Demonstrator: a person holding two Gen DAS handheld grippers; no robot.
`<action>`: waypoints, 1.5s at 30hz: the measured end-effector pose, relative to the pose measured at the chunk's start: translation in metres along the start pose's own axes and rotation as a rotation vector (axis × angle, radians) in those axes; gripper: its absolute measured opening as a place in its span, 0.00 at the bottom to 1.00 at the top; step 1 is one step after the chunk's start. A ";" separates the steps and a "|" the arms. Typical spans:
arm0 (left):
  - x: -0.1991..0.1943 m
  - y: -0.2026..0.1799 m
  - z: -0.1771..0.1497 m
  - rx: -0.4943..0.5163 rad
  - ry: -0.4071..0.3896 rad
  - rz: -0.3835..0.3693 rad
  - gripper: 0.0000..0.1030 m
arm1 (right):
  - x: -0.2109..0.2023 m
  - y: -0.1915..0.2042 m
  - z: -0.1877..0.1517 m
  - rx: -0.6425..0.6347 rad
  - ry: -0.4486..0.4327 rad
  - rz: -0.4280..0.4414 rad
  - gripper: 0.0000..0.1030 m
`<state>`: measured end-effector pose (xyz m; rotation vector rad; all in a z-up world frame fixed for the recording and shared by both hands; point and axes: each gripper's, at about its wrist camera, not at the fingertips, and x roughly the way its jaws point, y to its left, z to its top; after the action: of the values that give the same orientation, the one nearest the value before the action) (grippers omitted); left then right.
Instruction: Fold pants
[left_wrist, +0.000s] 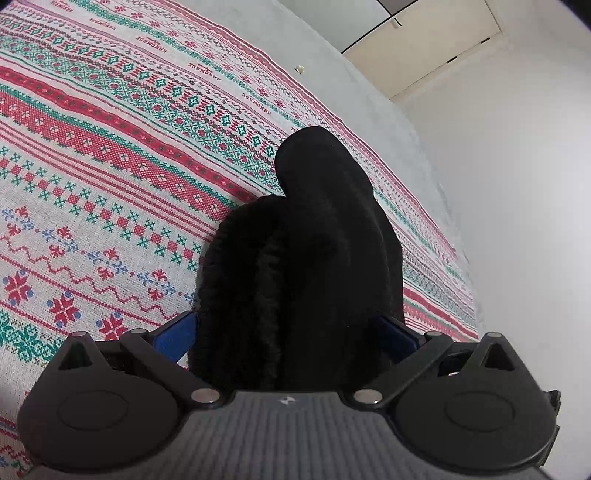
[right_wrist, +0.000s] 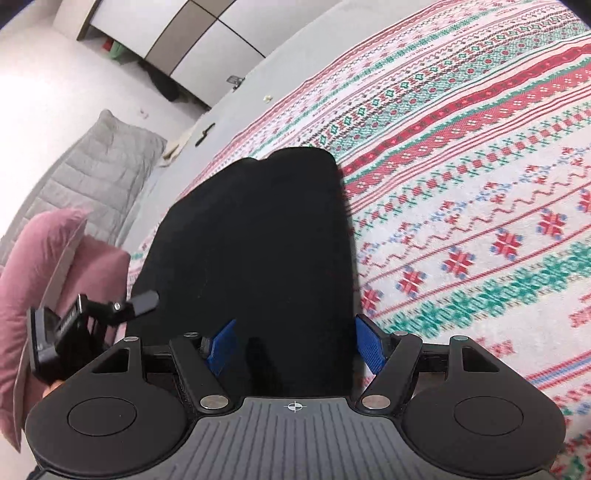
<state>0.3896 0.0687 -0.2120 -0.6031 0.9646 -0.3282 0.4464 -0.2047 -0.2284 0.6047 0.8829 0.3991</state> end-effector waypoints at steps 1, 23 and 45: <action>0.001 -0.001 -0.001 0.004 -0.006 0.005 1.00 | 0.002 0.002 0.000 -0.008 -0.005 -0.004 0.69; 0.059 -0.061 0.013 0.140 -0.162 0.011 0.78 | 0.012 -0.022 0.078 -0.079 -0.135 -0.182 0.37; -0.054 -0.129 -0.097 0.429 -0.375 0.585 1.00 | -0.088 0.101 -0.028 -0.640 -0.264 -0.386 0.87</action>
<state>0.2794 -0.0378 -0.1384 0.0273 0.6403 0.1043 0.3649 -0.1673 -0.1253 -0.1068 0.5529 0.2224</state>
